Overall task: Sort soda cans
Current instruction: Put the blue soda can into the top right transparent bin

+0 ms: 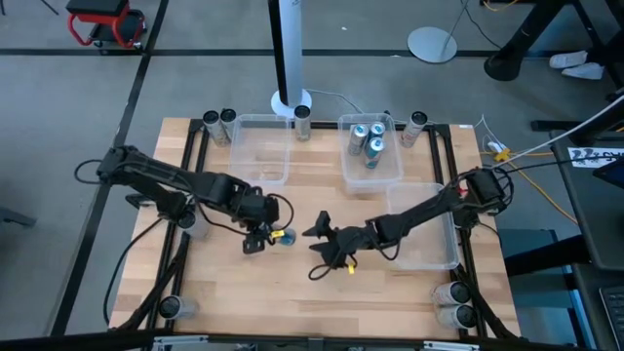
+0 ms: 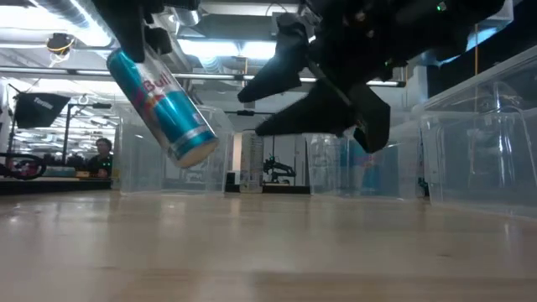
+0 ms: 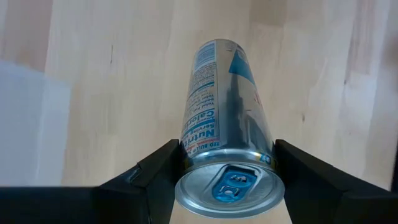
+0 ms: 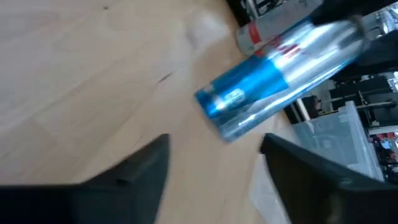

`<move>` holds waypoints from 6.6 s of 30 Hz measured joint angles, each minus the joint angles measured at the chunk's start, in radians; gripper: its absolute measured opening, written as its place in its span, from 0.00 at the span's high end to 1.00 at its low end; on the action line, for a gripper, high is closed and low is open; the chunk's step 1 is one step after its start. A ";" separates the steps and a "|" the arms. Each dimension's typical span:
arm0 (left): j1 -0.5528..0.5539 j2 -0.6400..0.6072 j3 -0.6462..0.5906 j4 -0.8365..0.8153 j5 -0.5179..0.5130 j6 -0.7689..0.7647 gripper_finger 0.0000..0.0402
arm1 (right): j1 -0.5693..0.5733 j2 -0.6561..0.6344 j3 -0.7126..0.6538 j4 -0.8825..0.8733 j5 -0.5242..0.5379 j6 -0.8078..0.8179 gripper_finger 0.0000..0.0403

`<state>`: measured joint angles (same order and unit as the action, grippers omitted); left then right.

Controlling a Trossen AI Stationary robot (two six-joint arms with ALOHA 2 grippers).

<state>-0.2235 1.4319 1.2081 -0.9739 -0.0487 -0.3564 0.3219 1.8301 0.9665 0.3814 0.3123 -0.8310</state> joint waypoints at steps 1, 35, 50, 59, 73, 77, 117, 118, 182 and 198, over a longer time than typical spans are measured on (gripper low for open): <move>0.003 0.002 -0.004 0.020 0.000 0.014 0.46 | -0.004 0.000 0.000 0.003 -0.003 0.000 0.50; 0.068 0.134 -0.033 0.319 -0.040 0.216 0.46 | -0.039 0.085 0.003 -0.077 0.013 -0.045 0.98; 0.083 0.168 0.024 0.259 -0.005 0.230 0.48 | -0.007 -0.082 0.002 -0.363 0.025 -0.034 0.98; 0.082 0.167 0.045 0.196 -0.005 0.249 0.48 | -0.017 0.030 0.001 -0.183 0.060 -0.066 0.98; 0.064 0.165 0.090 0.198 -0.014 0.285 0.61 | -0.057 0.198 0.002 0.180 -0.001 -0.118 0.98; 0.064 0.165 0.090 0.218 -0.014 0.305 0.70 | -0.070 0.221 0.005 0.228 -0.003 -0.113 0.98; 0.122 0.115 -0.266 0.093 -0.135 0.345 0.18 | -0.066 0.170 0.000 0.086 -0.010 -0.101 0.98; 0.128 0.115 -0.281 0.106 -0.130 0.345 0.18 | -0.066 0.170 0.000 0.087 -0.011 -0.101 0.98; -0.198 -0.180 -0.583 1.074 -0.246 0.312 0.44 | 0.041 -0.188 0.328 -0.520 -0.126 -0.205 0.08; -0.180 -0.094 -0.840 1.633 -0.243 0.275 0.44 | 0.084 -0.156 0.059 -0.010 0.098 -0.325 0.07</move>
<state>-0.4033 1.3379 0.3683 0.6588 -0.2913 -0.0815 0.4063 1.6745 1.0251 0.3711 0.4103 -1.1558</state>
